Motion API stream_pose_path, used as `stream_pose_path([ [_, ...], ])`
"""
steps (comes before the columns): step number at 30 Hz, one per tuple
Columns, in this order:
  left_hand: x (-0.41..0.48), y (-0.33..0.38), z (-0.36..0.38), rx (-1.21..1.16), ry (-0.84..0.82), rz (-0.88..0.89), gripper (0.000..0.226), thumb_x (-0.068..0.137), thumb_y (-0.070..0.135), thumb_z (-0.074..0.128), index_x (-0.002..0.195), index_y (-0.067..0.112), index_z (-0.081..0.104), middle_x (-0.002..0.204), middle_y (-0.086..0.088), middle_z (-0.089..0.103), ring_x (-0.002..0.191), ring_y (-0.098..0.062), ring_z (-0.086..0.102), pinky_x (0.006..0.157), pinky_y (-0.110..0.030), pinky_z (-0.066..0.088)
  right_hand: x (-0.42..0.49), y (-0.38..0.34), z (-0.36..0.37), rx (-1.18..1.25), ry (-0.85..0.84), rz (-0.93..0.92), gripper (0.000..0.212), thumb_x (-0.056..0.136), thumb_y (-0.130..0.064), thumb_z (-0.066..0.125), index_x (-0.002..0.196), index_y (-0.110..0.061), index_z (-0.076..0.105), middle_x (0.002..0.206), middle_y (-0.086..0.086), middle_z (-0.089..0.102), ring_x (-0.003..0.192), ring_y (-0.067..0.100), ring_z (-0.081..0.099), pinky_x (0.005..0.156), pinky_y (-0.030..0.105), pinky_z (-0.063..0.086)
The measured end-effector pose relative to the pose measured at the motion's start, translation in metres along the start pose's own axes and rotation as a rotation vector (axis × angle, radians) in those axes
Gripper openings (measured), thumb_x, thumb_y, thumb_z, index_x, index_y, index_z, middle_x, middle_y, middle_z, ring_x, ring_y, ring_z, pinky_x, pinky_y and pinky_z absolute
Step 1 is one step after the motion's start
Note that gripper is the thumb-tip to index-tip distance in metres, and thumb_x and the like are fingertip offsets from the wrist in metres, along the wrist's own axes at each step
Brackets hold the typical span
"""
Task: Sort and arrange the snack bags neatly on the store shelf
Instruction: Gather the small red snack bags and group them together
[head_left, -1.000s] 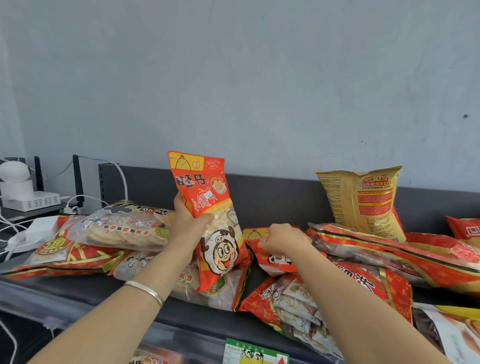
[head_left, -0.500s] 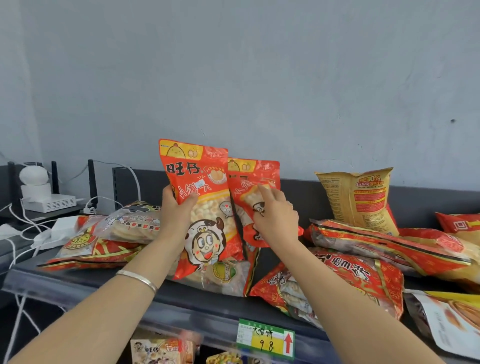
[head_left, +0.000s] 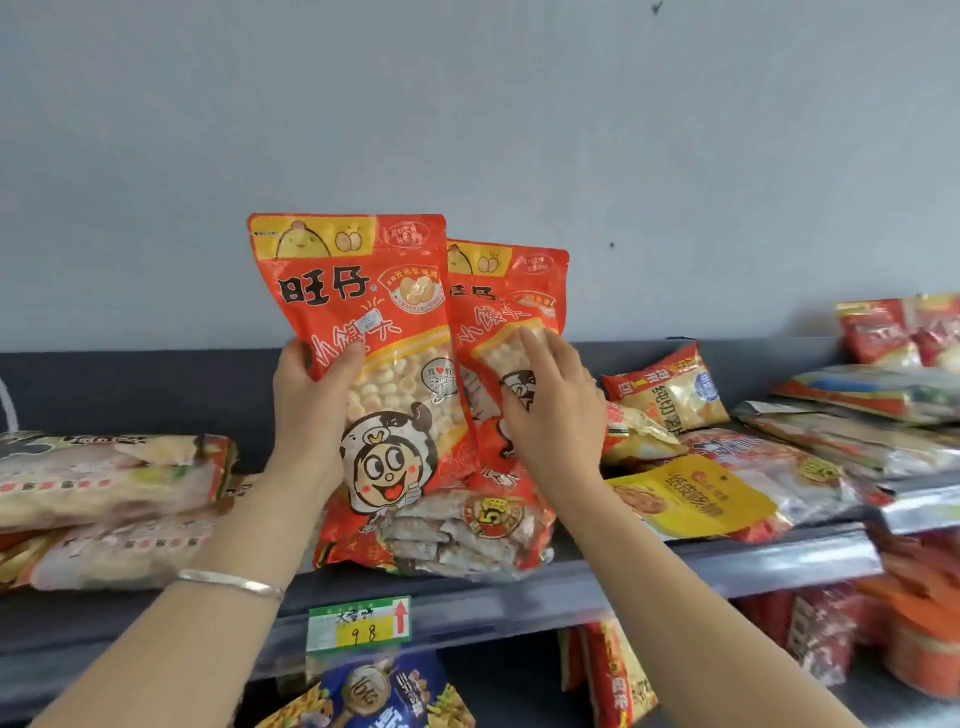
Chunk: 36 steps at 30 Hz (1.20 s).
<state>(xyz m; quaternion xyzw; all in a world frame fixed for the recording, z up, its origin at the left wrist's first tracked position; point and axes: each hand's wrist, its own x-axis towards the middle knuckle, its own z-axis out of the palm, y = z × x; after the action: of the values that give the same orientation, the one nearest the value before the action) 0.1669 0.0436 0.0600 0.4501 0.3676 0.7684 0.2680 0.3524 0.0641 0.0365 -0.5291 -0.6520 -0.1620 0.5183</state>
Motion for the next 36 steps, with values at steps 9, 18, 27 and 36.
stream_pose_path([
  [9, -0.089, -0.028, 0.193, -0.108, -0.307, -0.077, 0.029, 0.086, 0.021, 0.066, 0.113, 0.024, 0.056, 0.106, 0.006, 0.068, 0.097, -0.013, 0.065, 0.086, -0.036, 0.05, -0.01, 0.178, -0.133, -0.25, 0.078, 0.126, 0.053, 0.087, -0.026, 0.063, 0.137, -0.022, 0.047, 0.144, 0.008, 0.047, 0.116, 0.036, 0.055, 0.089, 0.049, 0.048],
  [18, -0.175, -0.048, 0.379, -0.181, -0.397, -0.139, 0.028, 0.088, 0.021, 0.064, 0.114, 0.021, 0.053, 0.105, 0.005, 0.065, 0.094, -0.01, 0.063, 0.08, -0.03, 0.047, 0.001, 0.344, -0.25, -0.368, 0.138, 0.206, 0.055, 0.087, -0.025, 0.064, 0.139, -0.021, 0.046, 0.143, 0.008, 0.047, 0.112, 0.037, 0.057, 0.088, 0.051, 0.048],
  [27, -0.186, -0.071, 0.509, -0.206, -0.465, -0.115, 0.027, 0.089, 0.018, 0.063, 0.114, 0.013, 0.054, 0.099, 0.004, 0.065, 0.089, -0.009, 0.061, 0.075, -0.024, 0.045, 0.041, 0.461, -0.285, -0.349, 0.208, 0.258, 0.054, 0.089, -0.024, 0.063, 0.14, -0.022, 0.044, 0.144, 0.002, 0.045, 0.122, 0.03, 0.051, 0.094, 0.048, 0.045],
  [36, -0.133, -0.111, 0.63, -0.269, -0.451, -0.145, 0.032, 0.089, 0.019, 0.062, 0.118, 0.011, 0.053, 0.096, 0.001, 0.066, 0.088, -0.014, 0.063, 0.081, -0.033, 0.051, 0.129, 0.567, -0.269, -0.281, 0.238, 0.242, 0.054, 0.088, -0.022, 0.061, 0.14, -0.024, 0.043, 0.142, 0.0, 0.046, 0.114, 0.031, 0.056, 0.092, 0.05, 0.046],
])
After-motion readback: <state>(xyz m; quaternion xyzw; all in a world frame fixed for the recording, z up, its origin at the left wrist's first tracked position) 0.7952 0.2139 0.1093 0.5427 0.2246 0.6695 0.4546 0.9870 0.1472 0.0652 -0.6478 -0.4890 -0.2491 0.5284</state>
